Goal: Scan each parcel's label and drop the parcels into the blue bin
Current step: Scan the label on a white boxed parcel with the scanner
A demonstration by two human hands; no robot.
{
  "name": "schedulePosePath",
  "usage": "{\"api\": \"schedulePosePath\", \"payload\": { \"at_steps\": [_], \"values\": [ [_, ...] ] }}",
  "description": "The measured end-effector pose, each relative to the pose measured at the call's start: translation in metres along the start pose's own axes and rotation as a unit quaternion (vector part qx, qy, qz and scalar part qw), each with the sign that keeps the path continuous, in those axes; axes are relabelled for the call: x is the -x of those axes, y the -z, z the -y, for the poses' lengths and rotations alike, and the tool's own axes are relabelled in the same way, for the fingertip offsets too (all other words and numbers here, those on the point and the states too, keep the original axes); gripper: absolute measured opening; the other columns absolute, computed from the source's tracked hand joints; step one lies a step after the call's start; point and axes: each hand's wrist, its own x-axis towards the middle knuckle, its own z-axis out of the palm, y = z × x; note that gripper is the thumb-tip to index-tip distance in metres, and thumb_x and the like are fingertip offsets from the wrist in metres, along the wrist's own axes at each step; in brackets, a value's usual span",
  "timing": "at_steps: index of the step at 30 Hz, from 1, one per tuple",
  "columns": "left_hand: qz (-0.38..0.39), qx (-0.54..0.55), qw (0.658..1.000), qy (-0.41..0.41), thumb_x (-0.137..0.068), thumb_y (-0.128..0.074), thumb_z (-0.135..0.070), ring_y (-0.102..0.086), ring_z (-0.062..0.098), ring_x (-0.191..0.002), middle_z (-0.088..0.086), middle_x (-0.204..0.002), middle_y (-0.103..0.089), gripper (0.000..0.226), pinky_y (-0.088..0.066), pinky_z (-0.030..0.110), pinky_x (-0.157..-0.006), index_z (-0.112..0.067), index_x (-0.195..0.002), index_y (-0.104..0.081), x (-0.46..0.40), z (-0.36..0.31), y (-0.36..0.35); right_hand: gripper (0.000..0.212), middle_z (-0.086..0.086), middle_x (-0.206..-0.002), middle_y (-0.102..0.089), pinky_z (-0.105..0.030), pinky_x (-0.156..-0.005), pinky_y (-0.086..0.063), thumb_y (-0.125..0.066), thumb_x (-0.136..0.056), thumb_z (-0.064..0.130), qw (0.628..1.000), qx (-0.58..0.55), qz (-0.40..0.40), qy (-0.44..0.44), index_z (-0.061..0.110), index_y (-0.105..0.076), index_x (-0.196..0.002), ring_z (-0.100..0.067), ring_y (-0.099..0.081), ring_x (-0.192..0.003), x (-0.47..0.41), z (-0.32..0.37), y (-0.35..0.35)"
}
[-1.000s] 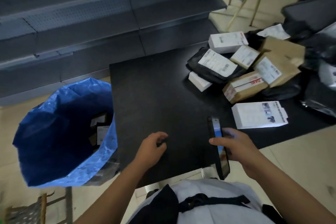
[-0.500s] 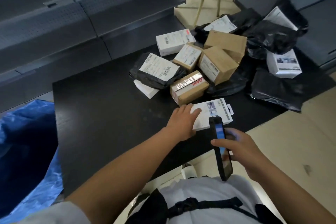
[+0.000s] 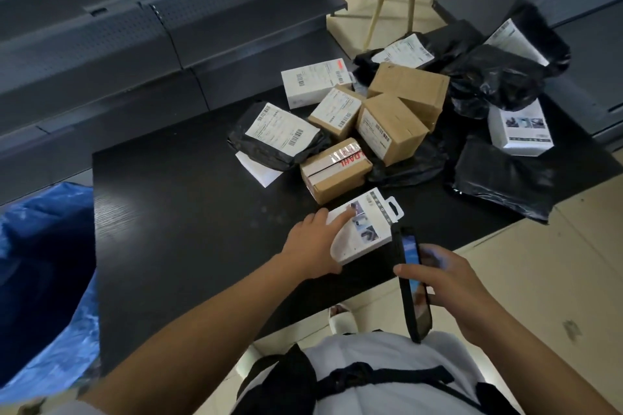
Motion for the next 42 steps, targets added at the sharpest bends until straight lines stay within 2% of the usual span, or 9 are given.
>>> {"api": "schedulePosePath", "payload": {
  "at_steps": [6,11,15,18,23,29,33,37,42],
  "values": [
    [-0.085,0.154,0.968,0.178,-0.067,-0.079,-0.062,-0.045,0.015,-0.128,-0.01,-0.149,-0.036,0.111,-0.056,0.036,-0.092,-0.061,-0.145,0.001,0.112,0.051,-0.045,0.064,-0.006,-0.127,-0.066,-0.051,-0.095,-0.058,-0.084,-0.082,0.024,0.997,0.04,0.066,0.001,0.019,-0.057,-0.14,-0.028,-0.065,-0.113,-0.018,0.018,-0.039],
    [-0.117,0.22,0.883,0.398,-0.066,-0.079,-0.061,-0.054,0.021,-0.123,-0.003,-0.149,-0.043,0.113,-0.059,0.041,-0.088,-0.055,-0.149,-0.004,0.167,0.098,-0.067,0.068,-0.014,-0.127,-0.065,-0.046,-0.081,-0.058,-0.084,-0.082,0.028,0.985,0.105,0.137,0.022,0.02,-0.054,-0.143,-0.033,-0.065,-0.104,-0.028,0.04,-0.082],
    [-0.127,0.237,0.819,0.507,-0.066,-0.077,-0.067,-0.059,0.03,-0.119,0.006,-0.144,-0.048,0.114,-0.058,0.049,-0.089,-0.051,-0.149,0.0,0.183,0.122,-0.07,0.079,-0.011,-0.147,-0.053,-0.054,-0.103,-0.051,-0.082,-0.084,0.028,0.972,0.147,0.171,0.058,0.021,-0.044,-0.153,-0.034,-0.057,-0.127,-0.029,0.053,-0.113],
    [-0.111,0.226,0.797,0.549,-0.07,-0.076,-0.066,-0.053,0.034,-0.127,0.01,-0.145,-0.046,0.113,-0.052,0.05,-0.099,-0.046,-0.152,0.0,0.185,0.128,-0.071,0.08,-0.01,-0.147,-0.053,-0.052,-0.105,-0.05,-0.082,-0.085,0.026,0.964,0.164,0.197,0.077,0.019,-0.043,-0.154,-0.029,-0.054,-0.126,-0.028,0.059,-0.128],
    [-0.101,0.223,0.79,0.562,-0.075,-0.075,-0.061,-0.041,0.034,-0.136,0.012,-0.149,-0.036,0.112,-0.043,0.048,-0.104,-0.039,-0.155,0.0,0.184,0.133,-0.069,0.071,0.007,-0.106,-0.055,-0.046,-0.097,-0.05,-0.081,-0.086,0.022,0.961,0.156,0.215,0.075,0.016,-0.049,-0.149,-0.018,-0.057,-0.104,-0.023,0.061,-0.14],
    [-0.132,0.23,0.795,0.546,-0.074,-0.075,-0.066,-0.033,0.034,-0.141,0.007,-0.154,-0.029,0.108,-0.037,0.053,-0.111,-0.035,-0.155,-0.009,0.184,0.144,-0.071,0.074,-0.005,-0.135,-0.056,-0.049,-0.101,-0.052,-0.081,-0.086,0.024,0.968,0.141,0.195,0.07,0.017,-0.046,-0.151,-0.027,-0.056,-0.117,-0.023,0.051,-0.152],
    [-0.216,0.458,0.734,0.453,-0.077,-0.081,-0.048,-0.043,0.028,-0.133,-0.001,-0.148,-0.04,0.087,-0.042,0.056,-0.111,-0.039,-0.147,-0.031,0.203,0.168,-0.08,0.081,-0.013,-0.141,-0.059,-0.062,-0.1,-0.054,-0.085,-0.08,0.031,0.975,0.137,0.169,0.046,0.021,-0.047,-0.151,-0.041,-0.061,-0.122,-0.019,0.049,-0.16],
    [-0.226,0.599,0.666,0.382,-0.087,-0.077,-0.037,-0.052,0.019,-0.123,-0.011,-0.134,-0.052,0.062,-0.049,0.042,-0.1,-0.038,-0.139,-0.044,0.233,0.189,-0.084,0.081,-0.024,-0.133,-0.063,-0.065,-0.096,-0.056,-0.088,-0.077,0.033,0.98,0.126,0.153,0.031,0.021,-0.05,-0.147,-0.041,-0.063,-0.108,-0.012,0.048,-0.17],
    [-0.183,0.691,0.613,0.338,-0.094,-0.069,-0.017,-0.062,0.014,-0.109,-0.004,-0.125,-0.063,0.042,-0.055,0.019,-0.064,-0.03,-0.132,-0.053,0.259,0.217,-0.077,0.076,-0.02,-0.132,-0.064,-0.06,-0.094,-0.058,-0.087,-0.078,0.032,0.981,0.134,0.14,0.019,0.02,-0.052,-0.145,-0.045,-0.065,-0.114,0.0,0.049,-0.189]
  ]
}}
